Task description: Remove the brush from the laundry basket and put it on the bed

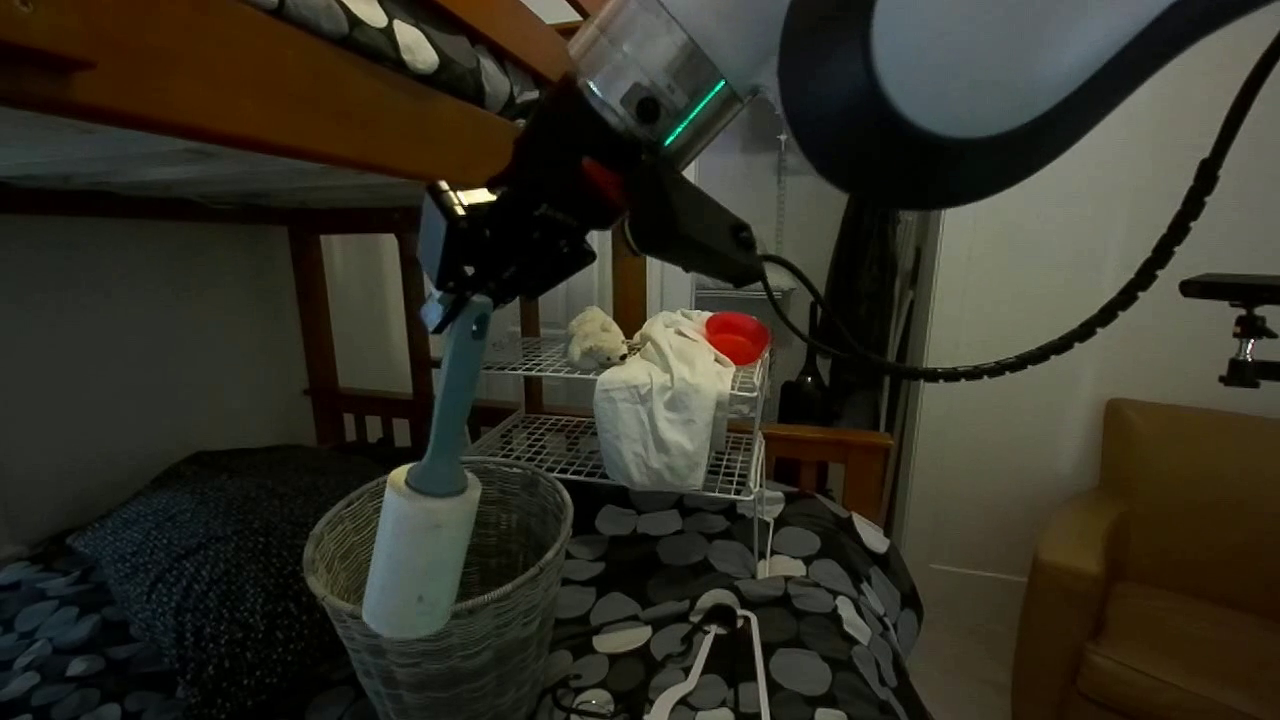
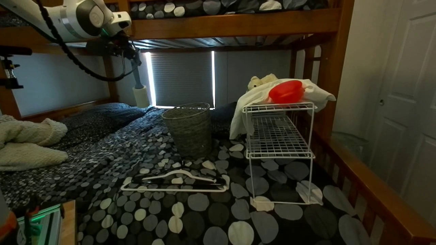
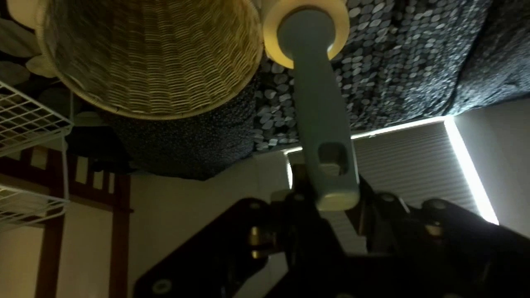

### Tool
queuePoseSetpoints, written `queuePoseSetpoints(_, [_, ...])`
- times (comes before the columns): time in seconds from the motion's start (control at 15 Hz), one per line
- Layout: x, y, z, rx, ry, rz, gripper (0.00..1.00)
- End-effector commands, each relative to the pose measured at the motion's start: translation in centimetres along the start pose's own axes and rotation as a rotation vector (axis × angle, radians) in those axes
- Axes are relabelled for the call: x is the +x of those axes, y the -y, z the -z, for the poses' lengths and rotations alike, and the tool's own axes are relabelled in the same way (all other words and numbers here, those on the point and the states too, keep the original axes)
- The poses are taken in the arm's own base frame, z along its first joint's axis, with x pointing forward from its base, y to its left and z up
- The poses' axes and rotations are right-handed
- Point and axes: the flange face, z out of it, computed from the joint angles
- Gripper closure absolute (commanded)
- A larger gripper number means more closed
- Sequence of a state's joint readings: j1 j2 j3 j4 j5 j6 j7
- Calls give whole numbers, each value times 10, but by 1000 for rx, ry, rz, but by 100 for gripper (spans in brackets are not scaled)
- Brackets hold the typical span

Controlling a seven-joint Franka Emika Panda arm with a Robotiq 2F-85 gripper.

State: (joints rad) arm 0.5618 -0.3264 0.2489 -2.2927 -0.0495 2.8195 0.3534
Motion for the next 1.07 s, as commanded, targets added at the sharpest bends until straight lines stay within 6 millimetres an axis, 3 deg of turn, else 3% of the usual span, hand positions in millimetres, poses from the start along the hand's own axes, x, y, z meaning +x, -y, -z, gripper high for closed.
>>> queuePoseSetpoints(0.0, [-16,19,-33,147,103,41,93])
queuePoseSetpoints(0.33, [-40,38,-91,346,310,53,93])
queuePoseSetpoints(0.53, [-41,40,-122,500,419,54,93])
queuePoseSetpoints(0.8, [-52,30,-178,681,582,25,93])
queuePoseSetpoints(1.0, [-72,29,-233,778,722,-5,92])
